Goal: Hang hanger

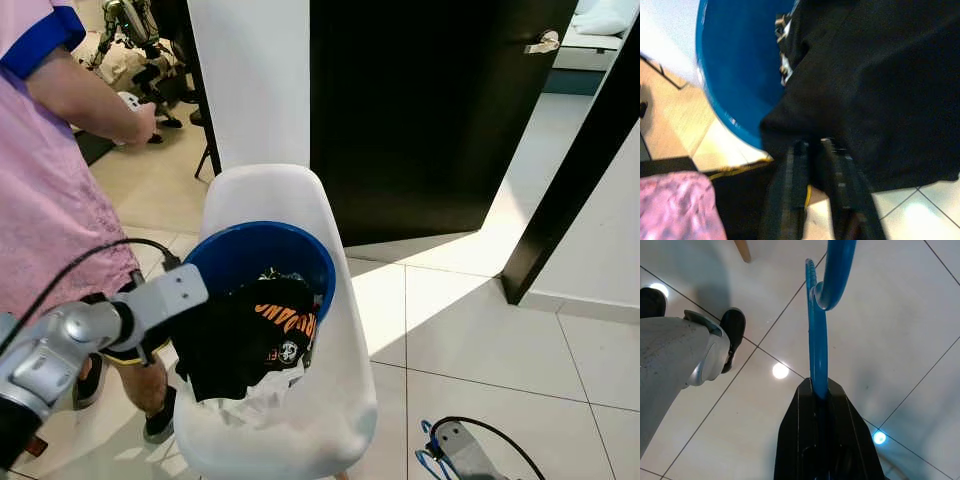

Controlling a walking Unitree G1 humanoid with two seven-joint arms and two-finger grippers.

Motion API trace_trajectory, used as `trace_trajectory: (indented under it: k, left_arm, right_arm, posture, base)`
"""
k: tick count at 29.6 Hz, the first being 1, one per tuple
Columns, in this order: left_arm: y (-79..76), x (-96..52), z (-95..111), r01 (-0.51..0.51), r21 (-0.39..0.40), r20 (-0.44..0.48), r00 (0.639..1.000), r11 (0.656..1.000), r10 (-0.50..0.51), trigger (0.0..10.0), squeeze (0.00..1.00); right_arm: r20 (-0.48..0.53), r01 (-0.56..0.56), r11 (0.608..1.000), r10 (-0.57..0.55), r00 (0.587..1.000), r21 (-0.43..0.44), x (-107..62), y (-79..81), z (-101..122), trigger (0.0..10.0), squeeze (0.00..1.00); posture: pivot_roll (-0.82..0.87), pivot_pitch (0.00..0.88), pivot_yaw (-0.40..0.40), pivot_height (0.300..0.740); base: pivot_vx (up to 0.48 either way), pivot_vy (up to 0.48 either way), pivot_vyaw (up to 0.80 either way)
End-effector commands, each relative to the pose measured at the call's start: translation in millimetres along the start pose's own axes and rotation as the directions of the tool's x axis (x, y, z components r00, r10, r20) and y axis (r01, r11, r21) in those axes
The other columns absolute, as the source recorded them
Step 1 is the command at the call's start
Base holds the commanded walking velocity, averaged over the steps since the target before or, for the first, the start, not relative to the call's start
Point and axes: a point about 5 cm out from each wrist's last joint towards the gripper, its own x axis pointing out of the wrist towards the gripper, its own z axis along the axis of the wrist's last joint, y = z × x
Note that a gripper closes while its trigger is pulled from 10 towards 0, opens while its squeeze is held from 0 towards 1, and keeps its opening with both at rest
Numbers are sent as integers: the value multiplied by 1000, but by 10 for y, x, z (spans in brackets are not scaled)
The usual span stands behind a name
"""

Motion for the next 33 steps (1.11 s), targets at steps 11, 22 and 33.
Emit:
trace_trajectory:
  k: [11, 22, 33]
  left_arm:
    - [375, -219, 64, -82, 287, -76, 991, 954, 108, 10000, 1000]
    - [-119, -769, 191, 410, 186, -13, 910, 893, -415, 10000, 1000]
    - [-586, -716, 20, 486, 220, -33, 870, 846, -492, 10000, 0]
  right_arm:
    - [-6, -15, 1000, 15, 1000, -11, 4, 30, -5, 10000, 0]
    - [-8, -20, 1000, 20, 1000, -16, 7, 46, 2, 10000, 0]
    - [-10, -24, 999, 24, 1000, -22, 7, 44, 1, 10000, 0]
  posture:
    - [-45, 56, 8, 740]
    - [-29, 59, 10, 740]
    - [-23, 59, 6, 740]
  base:
    - [0, 0, 0]
    - [0, 0, 0]
    - [0, 0, 0]
